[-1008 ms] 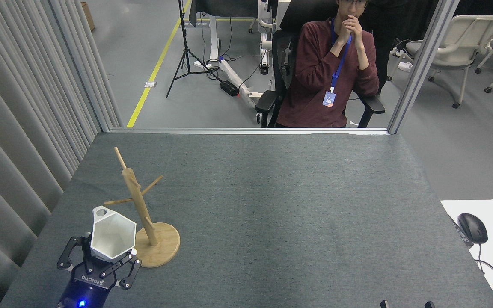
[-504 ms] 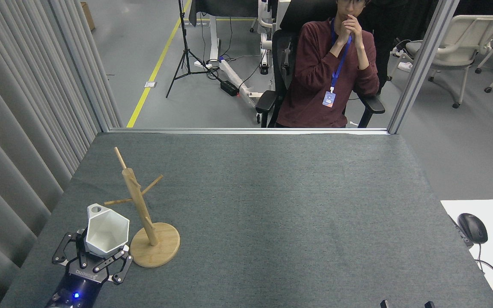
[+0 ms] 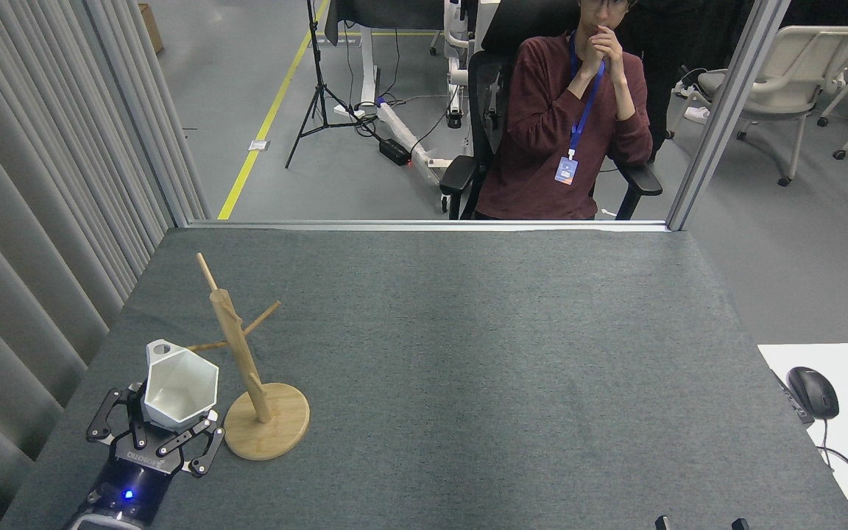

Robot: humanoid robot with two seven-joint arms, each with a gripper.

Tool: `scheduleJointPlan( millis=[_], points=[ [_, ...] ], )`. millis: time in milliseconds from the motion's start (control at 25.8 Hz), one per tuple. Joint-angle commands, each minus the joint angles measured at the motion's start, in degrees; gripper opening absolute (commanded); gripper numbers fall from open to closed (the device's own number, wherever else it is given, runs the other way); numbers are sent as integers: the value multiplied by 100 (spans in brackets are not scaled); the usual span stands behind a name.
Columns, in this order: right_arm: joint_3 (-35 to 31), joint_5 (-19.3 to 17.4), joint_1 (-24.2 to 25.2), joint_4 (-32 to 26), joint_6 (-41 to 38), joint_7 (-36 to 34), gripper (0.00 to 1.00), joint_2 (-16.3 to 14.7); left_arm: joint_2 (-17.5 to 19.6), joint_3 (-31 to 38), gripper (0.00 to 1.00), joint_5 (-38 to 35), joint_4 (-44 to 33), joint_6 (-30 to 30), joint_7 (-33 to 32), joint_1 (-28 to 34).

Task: Hang cup on storage rack
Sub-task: 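Raise the cup and hook its handle onto a stand peg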

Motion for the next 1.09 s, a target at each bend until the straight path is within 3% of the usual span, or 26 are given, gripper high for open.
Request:
scheduleJointPlan(
  millis=[0, 1047],
  points=[
    [0, 0, -6, 24, 3, -3, 98, -9, 16, -24, 31, 1, -32, -28, 4, -2],
    [0, -9, -50, 191, -14, -170, 98, 0, 174, -393, 31, -913, 65, -36, 57, -187]
  ],
)
